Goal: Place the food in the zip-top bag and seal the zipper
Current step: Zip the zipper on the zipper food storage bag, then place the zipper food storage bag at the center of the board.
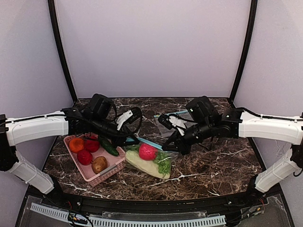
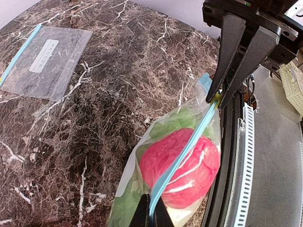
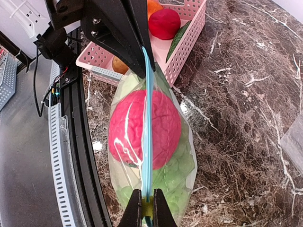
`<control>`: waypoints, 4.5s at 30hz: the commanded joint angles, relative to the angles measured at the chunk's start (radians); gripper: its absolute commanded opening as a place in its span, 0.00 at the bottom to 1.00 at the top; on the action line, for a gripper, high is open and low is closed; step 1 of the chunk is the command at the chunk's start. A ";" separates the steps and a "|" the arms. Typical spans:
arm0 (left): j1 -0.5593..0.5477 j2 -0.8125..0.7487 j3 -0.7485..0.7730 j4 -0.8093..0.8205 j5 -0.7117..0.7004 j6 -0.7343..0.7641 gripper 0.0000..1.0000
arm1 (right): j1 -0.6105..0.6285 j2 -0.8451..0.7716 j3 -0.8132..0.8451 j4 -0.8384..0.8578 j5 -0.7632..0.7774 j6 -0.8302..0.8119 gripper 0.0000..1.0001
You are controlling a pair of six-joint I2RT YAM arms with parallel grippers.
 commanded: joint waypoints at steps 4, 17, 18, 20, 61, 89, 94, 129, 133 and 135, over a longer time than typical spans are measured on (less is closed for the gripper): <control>0.045 -0.048 0.032 -0.046 -0.090 0.009 0.01 | -0.012 -0.042 -0.031 -0.109 0.013 0.020 0.00; 0.060 -0.058 0.036 -0.057 -0.114 0.011 0.01 | -0.018 -0.061 -0.044 -0.117 0.023 0.029 0.00; 0.060 -0.058 0.035 -0.058 -0.117 0.011 0.01 | -0.019 -0.063 -0.045 -0.118 0.025 0.029 0.00; 0.062 -0.059 0.036 -0.060 -0.125 0.012 0.01 | -0.020 -0.064 -0.046 -0.121 0.027 0.030 0.00; 0.071 -0.049 0.031 -0.047 -0.080 0.006 0.01 | -0.038 -0.143 -0.097 -0.123 0.026 0.089 0.02; -0.018 0.076 0.060 -0.087 -0.102 -0.017 0.08 | -0.055 -0.155 -0.209 0.113 0.120 0.245 0.56; -0.018 0.090 0.066 -0.084 -0.120 -0.047 0.36 | -0.085 -0.144 -0.209 0.110 0.245 0.319 0.61; 0.328 -0.175 -0.129 0.040 -0.598 -0.290 0.99 | -0.411 -0.131 -0.331 0.322 0.328 0.510 0.96; 0.499 -0.237 -0.199 0.095 -0.576 -0.307 0.99 | -0.551 -0.208 -0.381 0.330 0.328 0.464 0.97; 0.602 -0.267 -0.226 0.106 -0.596 -0.311 0.99 | -0.613 -0.260 -0.415 0.335 0.329 0.442 0.97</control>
